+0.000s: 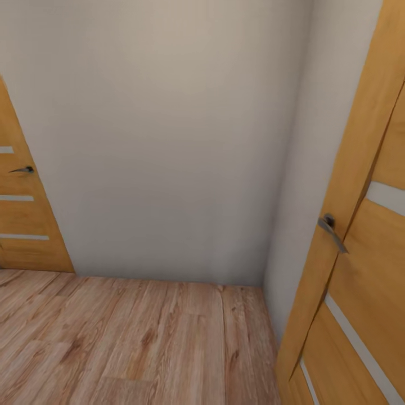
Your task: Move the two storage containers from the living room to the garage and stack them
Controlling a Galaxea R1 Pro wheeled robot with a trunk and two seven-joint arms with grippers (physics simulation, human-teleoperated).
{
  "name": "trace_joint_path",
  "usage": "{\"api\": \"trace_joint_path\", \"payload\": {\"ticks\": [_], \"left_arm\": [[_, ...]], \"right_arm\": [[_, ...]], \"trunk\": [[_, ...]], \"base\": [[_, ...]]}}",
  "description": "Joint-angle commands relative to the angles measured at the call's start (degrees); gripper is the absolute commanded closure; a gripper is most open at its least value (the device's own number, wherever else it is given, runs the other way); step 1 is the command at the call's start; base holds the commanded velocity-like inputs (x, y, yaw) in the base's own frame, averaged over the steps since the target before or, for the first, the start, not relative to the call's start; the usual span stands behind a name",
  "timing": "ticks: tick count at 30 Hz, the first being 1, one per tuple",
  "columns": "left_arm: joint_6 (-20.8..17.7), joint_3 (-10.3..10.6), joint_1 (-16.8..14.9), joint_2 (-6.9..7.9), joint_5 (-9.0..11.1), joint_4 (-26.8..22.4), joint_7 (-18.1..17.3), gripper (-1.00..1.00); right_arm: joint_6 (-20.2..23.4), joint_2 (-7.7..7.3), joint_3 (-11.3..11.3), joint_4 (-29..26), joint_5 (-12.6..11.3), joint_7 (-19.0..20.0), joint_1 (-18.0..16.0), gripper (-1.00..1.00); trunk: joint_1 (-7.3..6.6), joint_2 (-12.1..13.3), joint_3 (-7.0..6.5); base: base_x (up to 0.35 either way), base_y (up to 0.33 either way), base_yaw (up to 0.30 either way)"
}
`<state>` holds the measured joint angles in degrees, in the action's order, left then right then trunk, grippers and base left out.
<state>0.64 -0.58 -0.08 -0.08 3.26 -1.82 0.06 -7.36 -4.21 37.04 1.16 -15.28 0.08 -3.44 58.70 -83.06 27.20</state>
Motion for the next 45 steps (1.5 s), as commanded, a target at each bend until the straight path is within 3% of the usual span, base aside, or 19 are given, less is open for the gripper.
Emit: {"api": "trace_joint_path", "payload": {"ticks": [1,10,45], "left_arm": [[0.1,0.0,0.0,-0.01,0.3,0.0,0.0,-1.00],[0.1,0.0,0.0,-0.01,0.3,0.0,0.0,-1.00],[0.1,0.0,0.0,-0.01,0.3,0.0,0.0,-1.00]], "right_arm": [[-0.3,0.04,0.5,0.1,-0.6,0.0,-0.1,-1.00],[-0.3,0.14,0.5,0.1,-0.9,0.0,-0.1,-1.00],[-0.3,0.08,0.5,0.1,-0.9,0.0,-0.1,-1.00]], "trunk": [[0.03,0.0,0.05],[0.03,0.0,0.05],[0.03,0.0,0.05]], "base": [[0.321,0.000,0.000],[0.294,0.000,0.096],[0.109,0.024,0.011]]}}
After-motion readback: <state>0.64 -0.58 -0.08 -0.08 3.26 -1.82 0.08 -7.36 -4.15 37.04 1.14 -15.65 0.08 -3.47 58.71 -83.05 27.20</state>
